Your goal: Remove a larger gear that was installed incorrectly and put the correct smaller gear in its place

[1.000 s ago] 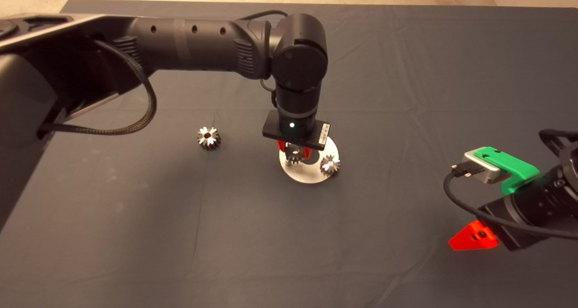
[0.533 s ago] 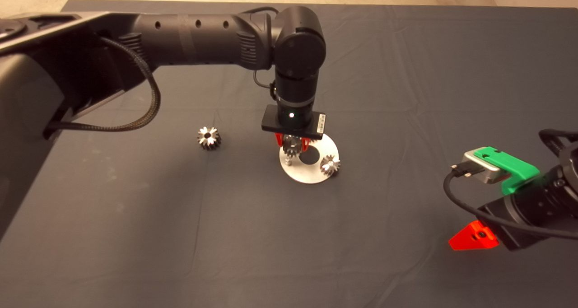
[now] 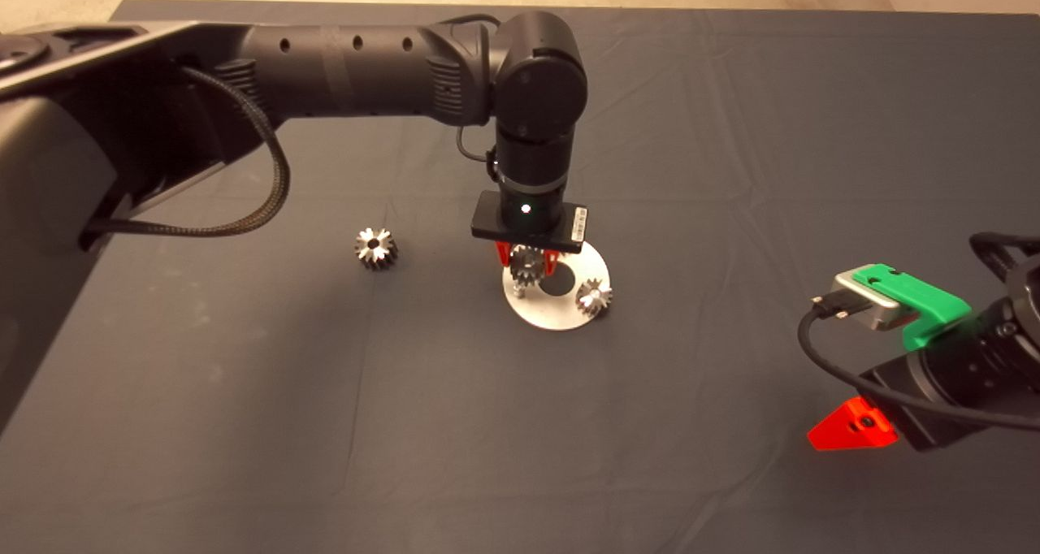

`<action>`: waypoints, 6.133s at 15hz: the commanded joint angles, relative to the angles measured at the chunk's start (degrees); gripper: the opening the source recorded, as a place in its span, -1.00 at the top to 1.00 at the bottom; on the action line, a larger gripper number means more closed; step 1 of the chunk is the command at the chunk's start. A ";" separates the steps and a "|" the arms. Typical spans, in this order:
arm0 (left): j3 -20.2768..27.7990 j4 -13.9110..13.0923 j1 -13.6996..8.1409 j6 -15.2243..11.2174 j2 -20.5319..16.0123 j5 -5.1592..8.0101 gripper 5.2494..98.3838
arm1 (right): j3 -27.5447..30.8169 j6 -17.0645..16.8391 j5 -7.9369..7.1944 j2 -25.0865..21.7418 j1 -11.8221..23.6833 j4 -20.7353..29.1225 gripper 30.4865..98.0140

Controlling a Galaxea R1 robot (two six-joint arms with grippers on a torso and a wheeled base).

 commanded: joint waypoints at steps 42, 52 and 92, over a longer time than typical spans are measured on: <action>1.83 5.54 2.36 1.79 -2.29 7.72 0.30 | 0.04 -0.37 -0.06 -1.03 0.79 2.04 -0.99; 3.76 5.36 2.44 1.18 -1.85 7.72 0.30 | 0.04 -0.37 -0.06 -1.29 0.79 2.04 -0.99; -0.48 5.36 3.58 5.13 -1.67 7.72 0.30 | 0.04 -0.37 -0.06 -1.38 0.79 2.04 -0.99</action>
